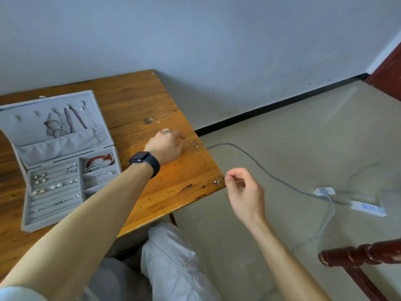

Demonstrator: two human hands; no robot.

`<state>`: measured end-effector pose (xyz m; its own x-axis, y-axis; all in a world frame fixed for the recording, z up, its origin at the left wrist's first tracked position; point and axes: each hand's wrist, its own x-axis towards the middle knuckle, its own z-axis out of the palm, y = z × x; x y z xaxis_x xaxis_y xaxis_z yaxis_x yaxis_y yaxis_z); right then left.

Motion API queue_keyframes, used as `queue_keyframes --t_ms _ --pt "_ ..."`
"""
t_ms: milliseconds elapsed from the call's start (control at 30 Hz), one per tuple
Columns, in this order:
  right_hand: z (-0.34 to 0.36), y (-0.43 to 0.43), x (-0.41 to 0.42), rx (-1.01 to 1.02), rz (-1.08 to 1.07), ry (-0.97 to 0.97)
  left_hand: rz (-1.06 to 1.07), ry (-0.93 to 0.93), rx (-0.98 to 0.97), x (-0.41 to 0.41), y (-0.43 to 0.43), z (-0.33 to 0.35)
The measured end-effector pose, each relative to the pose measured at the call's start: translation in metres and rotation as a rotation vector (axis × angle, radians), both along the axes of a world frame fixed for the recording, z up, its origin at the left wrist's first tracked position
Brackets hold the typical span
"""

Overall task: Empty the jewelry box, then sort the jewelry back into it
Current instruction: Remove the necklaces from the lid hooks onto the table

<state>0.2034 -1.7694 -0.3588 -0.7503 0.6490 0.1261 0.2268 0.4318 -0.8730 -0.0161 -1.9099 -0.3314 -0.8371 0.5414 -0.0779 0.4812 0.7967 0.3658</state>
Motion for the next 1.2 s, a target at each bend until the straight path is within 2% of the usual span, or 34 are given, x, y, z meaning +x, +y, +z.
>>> queue_keyframes --t_ms 100,167,267,433,800,1033,1200 --pt "0.015 -0.006 -0.009 0.358 0.190 -0.083 -0.038 0.131 -0.064 0.027 -0.025 0.010" --pt "0.024 -0.013 -0.020 0.524 0.297 -0.145 -0.018 0.213 -0.062 0.046 -0.046 0.016" --pt "0.039 -0.032 -0.039 0.651 0.405 -0.182 0.052 0.269 -0.092 0.069 -0.080 0.022" --pt "0.055 -0.071 -0.072 0.794 0.526 -0.159 0.187 0.255 -0.082 0.089 -0.138 0.032" --pt "0.083 -0.166 -0.152 0.841 0.703 -0.049 0.433 0.306 -0.037 0.065 -0.254 0.053" --pt "0.088 -0.207 -0.220 0.787 0.699 -0.006 0.634 0.217 0.256 0.003 -0.289 0.074" --pt "0.086 -0.232 -0.262 0.790 0.608 0.015 0.638 0.138 0.399 -0.049 -0.294 0.082"
